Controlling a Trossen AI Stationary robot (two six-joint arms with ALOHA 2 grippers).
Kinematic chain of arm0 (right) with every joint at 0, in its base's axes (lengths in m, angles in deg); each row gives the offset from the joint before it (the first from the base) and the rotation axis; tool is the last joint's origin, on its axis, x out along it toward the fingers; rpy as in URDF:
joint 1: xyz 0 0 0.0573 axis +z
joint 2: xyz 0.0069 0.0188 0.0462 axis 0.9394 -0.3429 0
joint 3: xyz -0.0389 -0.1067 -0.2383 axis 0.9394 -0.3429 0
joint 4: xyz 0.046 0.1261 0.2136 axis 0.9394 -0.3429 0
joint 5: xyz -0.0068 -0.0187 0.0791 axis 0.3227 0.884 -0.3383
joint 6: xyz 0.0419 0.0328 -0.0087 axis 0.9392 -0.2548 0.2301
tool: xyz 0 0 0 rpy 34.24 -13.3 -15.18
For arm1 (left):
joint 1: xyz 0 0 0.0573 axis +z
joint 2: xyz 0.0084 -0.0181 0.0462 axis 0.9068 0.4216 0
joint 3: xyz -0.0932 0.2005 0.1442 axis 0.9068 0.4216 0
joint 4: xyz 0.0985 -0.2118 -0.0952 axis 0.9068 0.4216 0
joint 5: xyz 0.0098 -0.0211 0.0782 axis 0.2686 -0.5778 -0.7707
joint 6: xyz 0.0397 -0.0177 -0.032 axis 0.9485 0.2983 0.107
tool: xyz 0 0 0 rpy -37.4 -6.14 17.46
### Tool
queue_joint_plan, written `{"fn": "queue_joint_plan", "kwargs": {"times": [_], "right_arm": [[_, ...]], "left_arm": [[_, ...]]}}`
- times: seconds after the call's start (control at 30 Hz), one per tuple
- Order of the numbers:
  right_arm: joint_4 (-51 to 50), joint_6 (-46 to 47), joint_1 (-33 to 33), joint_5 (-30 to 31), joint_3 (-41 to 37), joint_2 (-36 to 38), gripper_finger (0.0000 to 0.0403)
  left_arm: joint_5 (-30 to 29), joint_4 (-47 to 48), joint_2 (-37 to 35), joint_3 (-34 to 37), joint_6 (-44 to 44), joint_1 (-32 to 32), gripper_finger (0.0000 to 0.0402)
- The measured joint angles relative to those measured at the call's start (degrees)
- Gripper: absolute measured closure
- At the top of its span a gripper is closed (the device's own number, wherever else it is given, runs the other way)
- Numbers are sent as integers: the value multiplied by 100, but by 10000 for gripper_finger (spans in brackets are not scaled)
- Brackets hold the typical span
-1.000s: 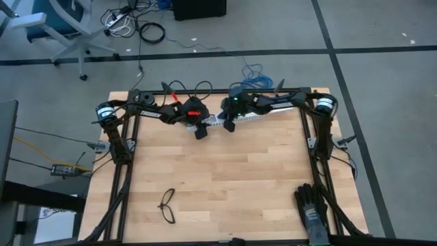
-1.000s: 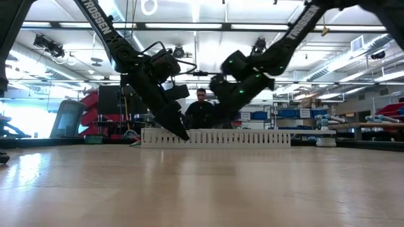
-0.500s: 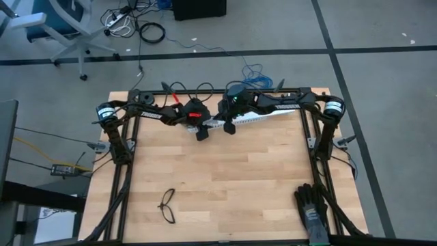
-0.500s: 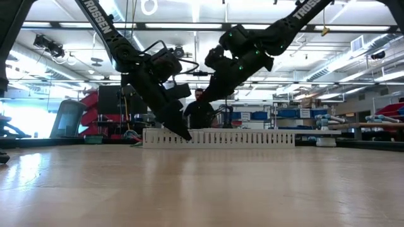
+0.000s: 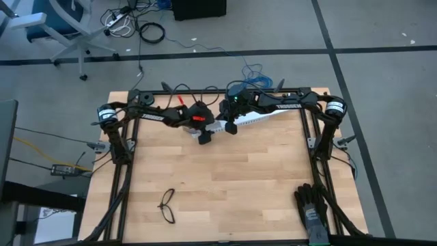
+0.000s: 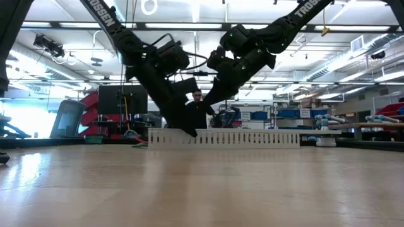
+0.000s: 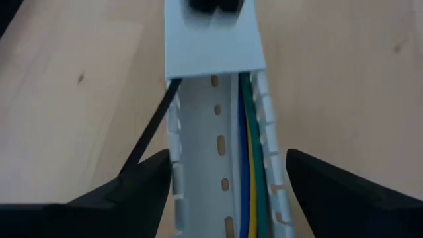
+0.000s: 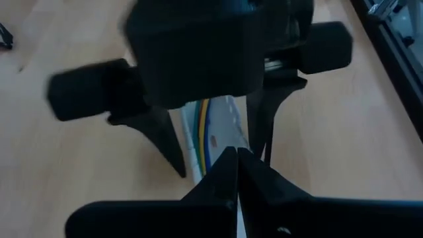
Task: Ziptie cables
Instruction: Close the white cable duct lid
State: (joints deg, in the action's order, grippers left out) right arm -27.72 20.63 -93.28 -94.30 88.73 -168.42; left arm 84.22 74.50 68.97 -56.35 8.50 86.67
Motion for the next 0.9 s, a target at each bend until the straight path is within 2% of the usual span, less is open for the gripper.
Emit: {"fn": "queue_joint_plan", "kwargs": {"times": [0.3, 0.5, 0.7, 0.9], "right_arm": [[-515, -106, -5, 32, 0, 23, 403], [-759, -278, -44, 372, -252, 478, 403], [47, 95, -316, 385, -1337, 1125, 403], [1121, 547, -392, 376, -2319, 1368, 403]], "left_arm": [[9, 847, -11, -648, 7, -37, 94], [86, 1220, -13, -883, -26, -62, 94], [184, 1179, -22, -1032, 194, -149, 94], [-249, 1057, 18, -1033, 442, -103, 94]]}}
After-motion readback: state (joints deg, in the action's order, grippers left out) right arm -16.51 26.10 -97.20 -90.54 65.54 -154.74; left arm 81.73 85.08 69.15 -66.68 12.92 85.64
